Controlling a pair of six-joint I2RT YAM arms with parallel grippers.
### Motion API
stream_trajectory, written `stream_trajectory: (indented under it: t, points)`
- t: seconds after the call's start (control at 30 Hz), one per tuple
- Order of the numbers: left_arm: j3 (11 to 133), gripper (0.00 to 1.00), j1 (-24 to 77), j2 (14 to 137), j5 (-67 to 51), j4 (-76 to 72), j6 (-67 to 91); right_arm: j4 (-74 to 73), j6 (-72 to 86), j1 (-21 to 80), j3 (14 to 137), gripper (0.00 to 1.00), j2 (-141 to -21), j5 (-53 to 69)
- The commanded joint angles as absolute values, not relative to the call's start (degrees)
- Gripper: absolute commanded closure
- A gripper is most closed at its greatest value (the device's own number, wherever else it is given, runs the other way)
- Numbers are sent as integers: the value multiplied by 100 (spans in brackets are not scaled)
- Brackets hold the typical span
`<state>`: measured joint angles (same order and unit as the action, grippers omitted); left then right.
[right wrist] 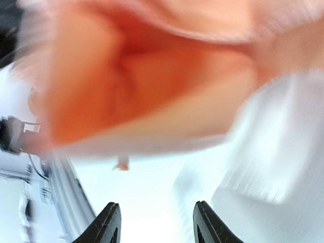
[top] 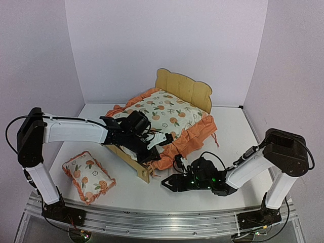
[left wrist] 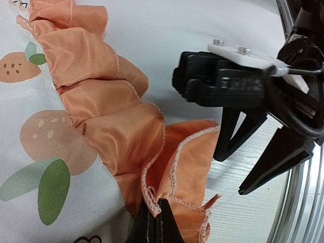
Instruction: Set up the pet bed
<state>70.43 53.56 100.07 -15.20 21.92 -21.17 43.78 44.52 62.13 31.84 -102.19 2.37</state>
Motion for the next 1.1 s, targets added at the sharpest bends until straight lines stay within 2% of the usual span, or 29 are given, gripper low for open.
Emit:
stream_trajectory:
  t: [0.0, 0.2, 0.4, 0.53, 0.83, 0.97, 1.07]
  points:
    - [6862, 100, 5249, 9988, -1081, 2234, -2197, 5816, 2811, 6553, 3130, 49, -10437, -652]
    - [6859, 100, 5247, 9959, -1073, 2235, -2213, 7187, 2602, 6584, 3293, 54, -11188, -796]
    - [6874, 100, 5247, 9956, -1063, 2229, -2215, 7195, 2785, 6583, 3337, 66, -11339, -1013]
    - [6883, 100, 5247, 9971, -1064, 2219, -2232, 7197, 2823, 6584, 3317, 68, -11339, -1001]
    - [6918, 100, 5247, 9997, -1031, 2219, -2269, 7186, 3159, 6588, 3403, 81, -11544, -855]
    - [6918, 100, 5243, 9985, -1020, 2212, -2276, 7172, 3320, 6583, 3387, 81, -11613, -875]
    - [6921, 100, 5247, 9988, -1020, 2211, -2276, 7168, 3295, 6584, 3401, 87, -11580, -899]
